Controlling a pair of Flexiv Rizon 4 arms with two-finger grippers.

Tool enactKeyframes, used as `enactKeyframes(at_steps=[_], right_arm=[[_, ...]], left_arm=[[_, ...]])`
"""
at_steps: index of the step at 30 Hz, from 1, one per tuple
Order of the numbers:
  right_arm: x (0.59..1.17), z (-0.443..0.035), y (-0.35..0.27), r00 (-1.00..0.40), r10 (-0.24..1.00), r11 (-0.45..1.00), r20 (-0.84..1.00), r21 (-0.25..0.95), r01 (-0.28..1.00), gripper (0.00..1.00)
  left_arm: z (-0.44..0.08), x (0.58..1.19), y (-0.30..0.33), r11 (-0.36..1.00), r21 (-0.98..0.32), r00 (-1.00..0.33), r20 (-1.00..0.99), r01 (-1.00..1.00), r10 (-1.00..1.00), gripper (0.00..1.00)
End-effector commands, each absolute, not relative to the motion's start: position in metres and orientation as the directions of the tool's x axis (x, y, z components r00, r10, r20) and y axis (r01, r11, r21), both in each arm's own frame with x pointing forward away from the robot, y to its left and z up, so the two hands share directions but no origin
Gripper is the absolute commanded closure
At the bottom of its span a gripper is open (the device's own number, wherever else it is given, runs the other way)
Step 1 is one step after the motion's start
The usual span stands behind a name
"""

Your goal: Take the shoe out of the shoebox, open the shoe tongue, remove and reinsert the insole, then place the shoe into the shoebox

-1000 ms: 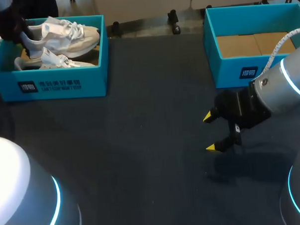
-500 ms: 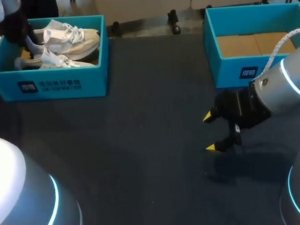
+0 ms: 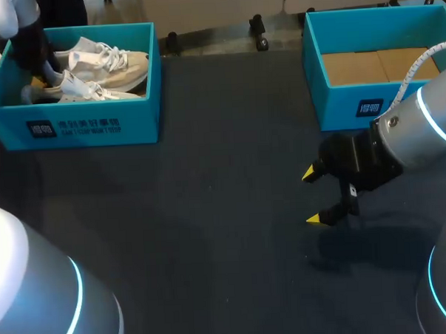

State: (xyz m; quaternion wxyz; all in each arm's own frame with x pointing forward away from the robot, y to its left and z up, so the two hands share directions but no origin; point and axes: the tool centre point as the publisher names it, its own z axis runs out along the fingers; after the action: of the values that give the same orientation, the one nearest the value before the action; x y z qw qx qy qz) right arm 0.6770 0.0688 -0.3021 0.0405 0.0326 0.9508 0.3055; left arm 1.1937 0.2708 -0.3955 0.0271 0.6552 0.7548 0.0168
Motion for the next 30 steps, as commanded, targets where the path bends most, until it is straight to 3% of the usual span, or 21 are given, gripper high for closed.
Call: enactKeyframes(at_steps=[1,2,4,6,8,13,30], right_arm=[[0.675,-0.302,0.068,-0.994,0.088,0.811,-0.060,0.584,0.036,0.00],[0.675,-0.302,0.068,-0.994,0.088,0.811,-0.060,0.584,0.036,0.00],[0.675,-0.302,0.068,-0.994,0.088,0.811,-0.060,0.584,0.036,0.00],[0.675,-0.302,0.068,-0.994,0.088,0.811,-0.060,0.584,0.036,0.00],[0.675,-0.302,0.068,-0.994,0.088,0.811,-0.060,0.584,0.036,0.00],[0.675,-0.302,0.068,-0.994,0.088,0.811,-0.060,0.584,0.036,0.00],[0.675,-0.302,0.068,-0.994,0.088,0.811,-0.060,0.584,0.036,0.00]], left_arm=[[-0.405,1.202,0.270,0.142,0.041,-0.142,-0.003,0.989,0.990,1.00],[-0.406,1.202,0.270,0.140,0.039,-0.140,0.001,0.989,0.990,1.00],[-0.408,1.200,0.271,0.138,0.035,-0.138,0.007,0.990,0.990,0.71],[-0.408,1.199,0.271,0.135,0.024,-0.135,0.011,0.991,0.991,0.56],[-0.405,1.197,0.271,0.132,0.016,-0.132,0.006,0.991,0.991,0.33],[-0.392,1.190,0.269,0.115,0.004,-0.115,-0.017,0.993,0.993,0.00],[-0.343,1.167,0.261,0.065,0.038,-0.064,-0.049,0.997,0.997,0.00]])
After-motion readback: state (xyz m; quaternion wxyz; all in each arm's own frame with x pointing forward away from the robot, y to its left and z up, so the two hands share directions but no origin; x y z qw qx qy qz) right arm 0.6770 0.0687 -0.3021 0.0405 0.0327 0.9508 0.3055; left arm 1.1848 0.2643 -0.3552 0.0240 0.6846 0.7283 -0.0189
